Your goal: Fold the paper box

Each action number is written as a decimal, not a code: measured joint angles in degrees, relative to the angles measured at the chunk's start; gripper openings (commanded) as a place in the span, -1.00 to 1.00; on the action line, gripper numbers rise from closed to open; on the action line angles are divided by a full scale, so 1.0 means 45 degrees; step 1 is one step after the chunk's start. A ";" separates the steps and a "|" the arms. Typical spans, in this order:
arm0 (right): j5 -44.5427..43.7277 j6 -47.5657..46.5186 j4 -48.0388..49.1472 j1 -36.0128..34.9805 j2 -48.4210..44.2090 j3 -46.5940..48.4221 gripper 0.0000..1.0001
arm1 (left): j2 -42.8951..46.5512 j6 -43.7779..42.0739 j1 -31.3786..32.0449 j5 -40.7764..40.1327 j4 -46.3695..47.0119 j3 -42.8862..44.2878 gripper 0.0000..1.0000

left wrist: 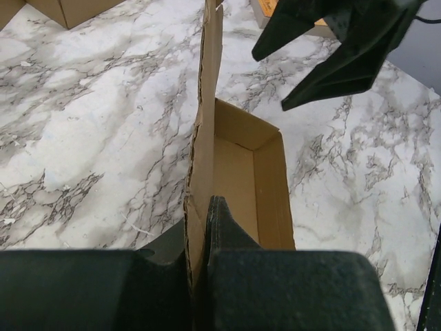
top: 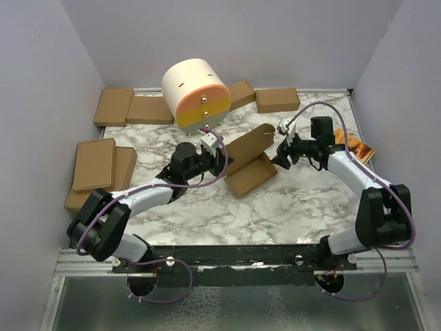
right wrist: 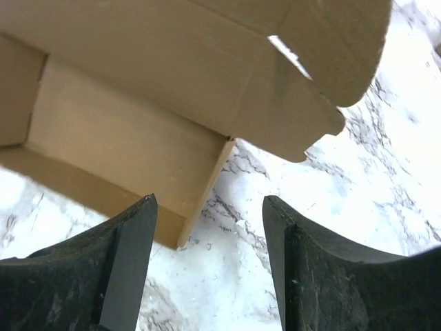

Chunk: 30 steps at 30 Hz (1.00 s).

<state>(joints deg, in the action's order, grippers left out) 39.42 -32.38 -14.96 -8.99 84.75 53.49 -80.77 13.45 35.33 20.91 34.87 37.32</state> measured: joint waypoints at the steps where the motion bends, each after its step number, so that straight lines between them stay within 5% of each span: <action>1: 0.0544 -0.0534 -0.0340 0.0199 -0.0194 0.0000 0.27 | 0.0005 -0.0068 0.0000 -0.0015 -0.0034 0.0000 -1.00; 6: 0.2603 -0.3696 -0.2103 0.0544 -0.0486 -0.0068 0.05 | 0.0019 -0.0262 0.0000 -0.0097 -0.0141 -0.0005 -1.00; 8: 0.3347 -0.5906 -0.3162 0.0544 -0.0520 -0.0223 -0.31 | 0.0044 -0.0340 0.0000 -0.0097 -0.0209 -0.0005 -1.00; 10: 0.3793 -0.8398 -0.4396 0.0544 -0.0529 -0.0568 -0.89 | 0.0092 -0.0408 0.0000 -0.0097 -0.0291 -0.0005 -1.00; 11: 0.3832 -0.9398 -0.4833 0.0525 -0.0520 -0.0743 -0.97 | 0.0121 -0.0437 0.0000 -0.0097 -0.0330 -0.0005 -1.00; 17: 0.3002 -1.2347 -0.5727 0.0257 -0.0019 -0.1423 -0.98 | 0.0233 -0.0636 0.0000 -0.0078 -0.0481 -0.0005 -1.00; 30: -0.0559 -1.1079 -0.2463 -0.1316 0.0505 -0.1734 -0.98 | 0.0228 -0.0840 0.0000 0.0622 -0.0646 0.0000 -1.00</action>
<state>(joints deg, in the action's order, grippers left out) 36.91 -82.24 -26.04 -14.92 87.02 45.69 -79.75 9.67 35.33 23.70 31.97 37.32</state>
